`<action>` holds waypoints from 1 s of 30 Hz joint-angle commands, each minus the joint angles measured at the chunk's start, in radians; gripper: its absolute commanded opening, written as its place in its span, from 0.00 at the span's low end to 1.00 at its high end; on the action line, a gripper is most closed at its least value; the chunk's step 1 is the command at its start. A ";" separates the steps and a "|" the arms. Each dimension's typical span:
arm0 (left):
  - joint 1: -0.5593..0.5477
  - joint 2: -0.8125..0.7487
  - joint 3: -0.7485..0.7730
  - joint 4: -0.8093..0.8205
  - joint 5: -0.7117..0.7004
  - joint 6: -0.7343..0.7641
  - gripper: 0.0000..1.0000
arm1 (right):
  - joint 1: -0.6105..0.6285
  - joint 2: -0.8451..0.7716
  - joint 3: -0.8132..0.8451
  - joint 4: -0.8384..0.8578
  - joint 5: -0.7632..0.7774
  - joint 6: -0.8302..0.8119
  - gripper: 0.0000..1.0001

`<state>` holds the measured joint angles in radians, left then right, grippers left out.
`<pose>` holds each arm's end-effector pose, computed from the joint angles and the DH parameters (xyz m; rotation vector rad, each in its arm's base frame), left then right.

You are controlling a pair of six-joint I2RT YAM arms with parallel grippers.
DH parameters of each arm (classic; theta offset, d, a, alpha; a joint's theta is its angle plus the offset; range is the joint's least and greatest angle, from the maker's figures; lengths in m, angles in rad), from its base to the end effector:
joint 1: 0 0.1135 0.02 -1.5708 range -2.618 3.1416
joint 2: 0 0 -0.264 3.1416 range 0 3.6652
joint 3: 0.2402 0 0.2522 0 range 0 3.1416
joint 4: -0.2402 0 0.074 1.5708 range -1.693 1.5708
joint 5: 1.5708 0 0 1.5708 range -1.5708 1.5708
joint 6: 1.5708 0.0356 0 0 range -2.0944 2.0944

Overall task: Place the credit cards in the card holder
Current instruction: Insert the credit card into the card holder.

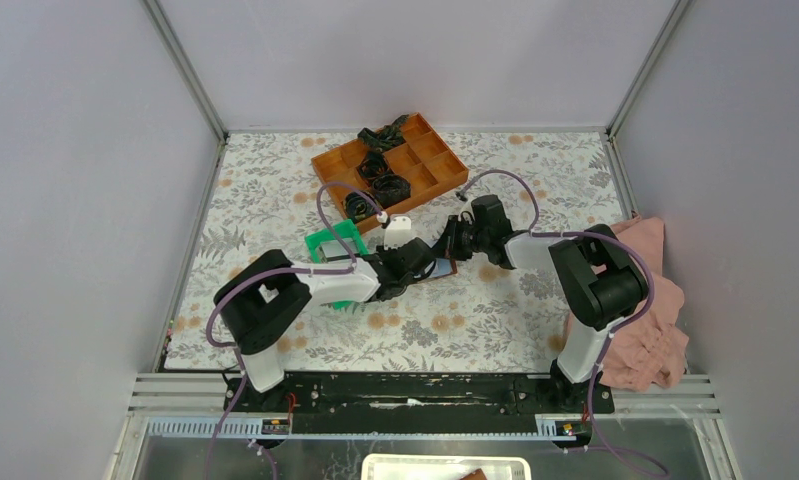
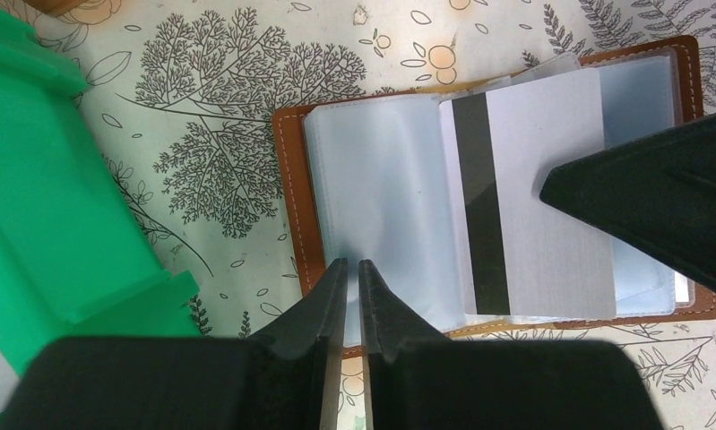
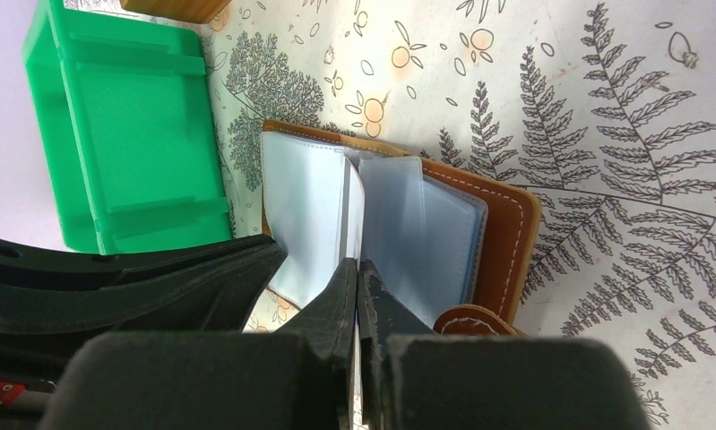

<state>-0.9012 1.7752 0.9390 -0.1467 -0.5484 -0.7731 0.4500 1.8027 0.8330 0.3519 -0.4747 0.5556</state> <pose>0.2257 -0.2552 0.1436 -0.0493 2.3616 -0.0859 0.3124 0.1690 0.1411 -0.1657 2.3162 1.0615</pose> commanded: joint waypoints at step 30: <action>-0.034 -0.013 -0.042 -0.327 -0.091 -0.097 0.27 | 0.034 0.086 -0.037 -0.008 0.003 0.033 0.00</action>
<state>-0.9306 1.7462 0.9455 -0.3138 -0.6399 -0.8577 0.4717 1.8503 0.8211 0.4137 -0.5175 0.6231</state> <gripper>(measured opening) 0.250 0.013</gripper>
